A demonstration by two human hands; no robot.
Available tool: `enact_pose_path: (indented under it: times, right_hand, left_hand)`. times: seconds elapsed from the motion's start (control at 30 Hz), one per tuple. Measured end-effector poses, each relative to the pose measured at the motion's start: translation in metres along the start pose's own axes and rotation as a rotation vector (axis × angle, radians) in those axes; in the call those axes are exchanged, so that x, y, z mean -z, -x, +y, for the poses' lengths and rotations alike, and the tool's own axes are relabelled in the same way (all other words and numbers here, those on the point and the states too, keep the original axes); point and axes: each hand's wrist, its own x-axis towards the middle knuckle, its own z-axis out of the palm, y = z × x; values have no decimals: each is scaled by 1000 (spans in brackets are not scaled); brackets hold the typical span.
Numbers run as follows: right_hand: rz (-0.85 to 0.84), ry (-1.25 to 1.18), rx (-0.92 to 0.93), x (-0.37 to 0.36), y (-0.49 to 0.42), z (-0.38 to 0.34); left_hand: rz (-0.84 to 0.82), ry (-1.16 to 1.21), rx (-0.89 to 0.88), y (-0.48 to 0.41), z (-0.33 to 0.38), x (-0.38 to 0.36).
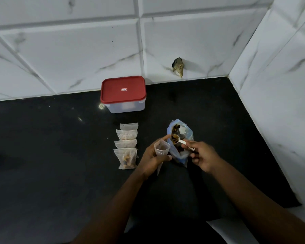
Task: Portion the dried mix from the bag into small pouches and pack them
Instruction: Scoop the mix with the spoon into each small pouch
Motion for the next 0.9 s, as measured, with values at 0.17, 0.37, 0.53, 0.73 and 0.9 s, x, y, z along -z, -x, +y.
enact_pose_path:
  times: [0.17, 0.37, 0.53, 0.73, 0.9]
  right_hand:
    - [-17, -26, 25, 7, 1, -2]
    - [-17, -30, 78, 14, 4, -5]
    - [-61, -8, 123, 15, 14, -13]
    - [-186, 101, 213, 2, 35, -16]
    - [-234, 304, 357, -13, 50, -8]
  left_hand:
    - [59, -95, -18, 0, -8, 4]
    - [117, -203, -1, -2, -18, 8]
    - [121, -228, 8, -5, -19, 10]
    - [139, -266, 10, -7, -16, 11]
    - [127, -255, -4, -7, -15, 11]
